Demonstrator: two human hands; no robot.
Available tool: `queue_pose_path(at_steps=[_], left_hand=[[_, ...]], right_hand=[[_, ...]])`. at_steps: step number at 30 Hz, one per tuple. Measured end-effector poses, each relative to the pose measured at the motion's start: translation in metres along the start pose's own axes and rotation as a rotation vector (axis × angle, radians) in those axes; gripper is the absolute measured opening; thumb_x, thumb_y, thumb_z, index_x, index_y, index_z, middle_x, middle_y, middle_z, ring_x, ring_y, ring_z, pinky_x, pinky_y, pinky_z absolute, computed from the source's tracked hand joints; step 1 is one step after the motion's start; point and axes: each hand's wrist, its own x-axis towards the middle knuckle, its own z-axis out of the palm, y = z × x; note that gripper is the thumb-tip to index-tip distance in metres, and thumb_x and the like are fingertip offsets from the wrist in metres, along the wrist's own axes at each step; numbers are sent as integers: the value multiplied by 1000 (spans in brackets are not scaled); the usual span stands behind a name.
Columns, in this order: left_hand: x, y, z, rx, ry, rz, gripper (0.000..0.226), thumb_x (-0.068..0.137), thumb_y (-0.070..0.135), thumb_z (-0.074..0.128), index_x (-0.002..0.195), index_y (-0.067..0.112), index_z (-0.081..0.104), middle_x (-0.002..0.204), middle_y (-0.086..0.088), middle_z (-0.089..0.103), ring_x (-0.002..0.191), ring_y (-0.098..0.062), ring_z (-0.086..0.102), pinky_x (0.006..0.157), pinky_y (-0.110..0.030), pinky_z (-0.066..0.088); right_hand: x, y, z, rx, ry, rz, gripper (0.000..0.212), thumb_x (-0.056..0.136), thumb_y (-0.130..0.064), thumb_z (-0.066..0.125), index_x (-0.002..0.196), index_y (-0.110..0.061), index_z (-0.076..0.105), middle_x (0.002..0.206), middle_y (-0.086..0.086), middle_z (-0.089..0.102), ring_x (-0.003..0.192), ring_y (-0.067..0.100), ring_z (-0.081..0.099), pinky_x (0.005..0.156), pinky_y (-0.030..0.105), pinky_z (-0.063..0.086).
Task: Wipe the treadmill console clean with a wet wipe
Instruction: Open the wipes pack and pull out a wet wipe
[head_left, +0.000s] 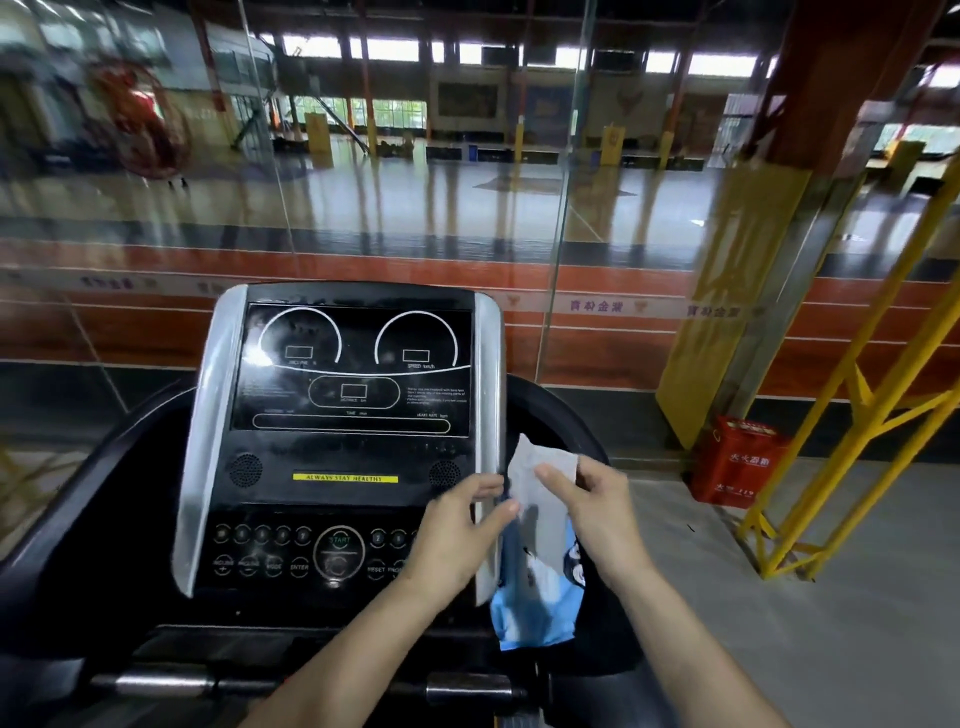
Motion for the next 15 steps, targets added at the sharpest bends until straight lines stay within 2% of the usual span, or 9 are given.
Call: queue_pose_path(at_steps=[2, 4, 6, 10, 13, 15], left_hand=[[4, 4, -9, -160, 45, -60, 23, 92, 33, 78, 114, 29, 72, 109, 17, 75, 110, 7, 64, 93, -14, 47], [6, 6, -22, -292, 117, -122, 20, 91, 25, 79, 108, 27, 71, 108, 12, 76, 112, -2, 66, 93, -17, 50], [7, 7, -39, -376, 143, -185, 25, 92, 23, 78, 114, 27, 66, 117, 8, 73, 114, -4, 65, 93, -18, 48], [7, 1, -76, -465, 50, -269, 32, 97, 35, 71, 125, 38, 56, 120, 6, 74, 111, -7, 69, 89, -25, 50], [13, -8, -101, -500, 46, -278, 30, 99, 33, 68, 127, 40, 56, 116, 0, 77, 107, -15, 73, 98, -40, 56], [17, -12, -121, -560, 76, -276, 30, 101, 24, 67, 128, 34, 57, 111, -3, 78, 104, -18, 74, 98, -39, 57]], right_hand=[[5, -15, 12, 30, -38, -6, 7, 95, -21, 76, 98, -20, 82, 92, 3, 81, 89, 21, 76, 81, 41, 58], [11, -27, 26, 69, -74, -3, 6, 94, -19, 77, 97, -19, 82, 96, 5, 81, 92, 23, 76, 84, 45, 59], [17, -37, 39, 101, -104, 1, 5, 94, -17, 77, 97, -16, 81, 96, 7, 81, 91, 23, 76, 84, 45, 59], [25, -60, 71, 147, -176, 30, 8, 93, -13, 76, 101, -11, 80, 97, 7, 82, 94, 27, 78, 80, 36, 61], [33, -74, 99, 179, -235, 36, 14, 92, -9, 76, 105, -6, 79, 102, 12, 81, 102, 37, 76, 92, 49, 60], [42, -82, 118, 185, -239, 29, 16, 91, -7, 77, 107, -4, 77, 103, 15, 80, 103, 40, 74, 94, 51, 58]])
